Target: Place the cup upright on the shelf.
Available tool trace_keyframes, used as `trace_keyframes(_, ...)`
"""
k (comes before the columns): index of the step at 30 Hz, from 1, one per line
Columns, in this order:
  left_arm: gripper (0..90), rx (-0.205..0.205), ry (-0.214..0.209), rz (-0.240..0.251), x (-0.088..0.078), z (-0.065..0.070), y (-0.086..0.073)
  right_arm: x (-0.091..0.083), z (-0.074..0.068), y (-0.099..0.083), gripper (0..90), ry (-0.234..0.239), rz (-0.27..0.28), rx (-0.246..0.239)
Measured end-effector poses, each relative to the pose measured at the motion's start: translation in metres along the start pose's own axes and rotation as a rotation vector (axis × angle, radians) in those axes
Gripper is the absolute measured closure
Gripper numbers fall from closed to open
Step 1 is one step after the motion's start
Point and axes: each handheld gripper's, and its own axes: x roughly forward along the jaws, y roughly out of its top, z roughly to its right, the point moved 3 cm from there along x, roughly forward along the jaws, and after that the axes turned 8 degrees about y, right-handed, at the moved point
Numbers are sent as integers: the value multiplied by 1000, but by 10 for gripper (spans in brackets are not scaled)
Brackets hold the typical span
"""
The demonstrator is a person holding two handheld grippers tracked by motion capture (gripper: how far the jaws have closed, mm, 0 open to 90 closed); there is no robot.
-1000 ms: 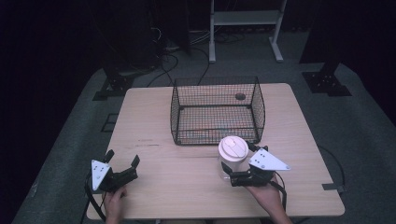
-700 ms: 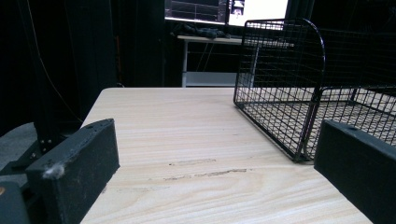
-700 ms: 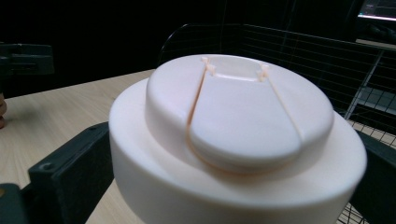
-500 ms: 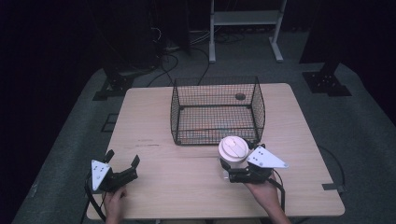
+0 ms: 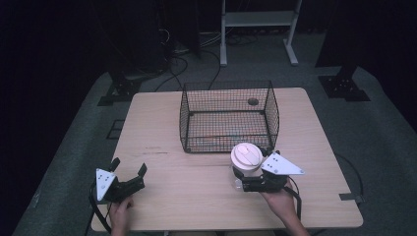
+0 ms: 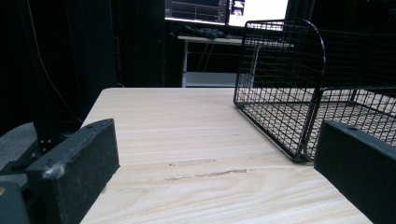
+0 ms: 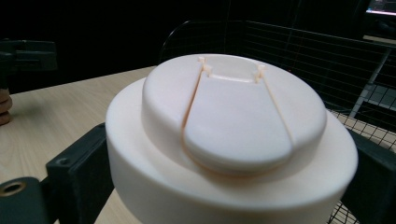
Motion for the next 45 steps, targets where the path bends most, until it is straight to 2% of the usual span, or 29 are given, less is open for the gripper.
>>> trace_keyframes(9,0,2,4,-2,0,0,0,-5,4,6,46,6,-5,-16)
trace_keyframes(22,0,5,6,-3,0,1,0,-12,12,29,46,14,-7,-45)
trace_keyframes(33,0,8,6,-7,1,1,0,-8,19,55,46,32,16,-57)
trace_keyframes(45,0,11,6,-5,1,1,0,-9,31,89,46,32,16,-70)
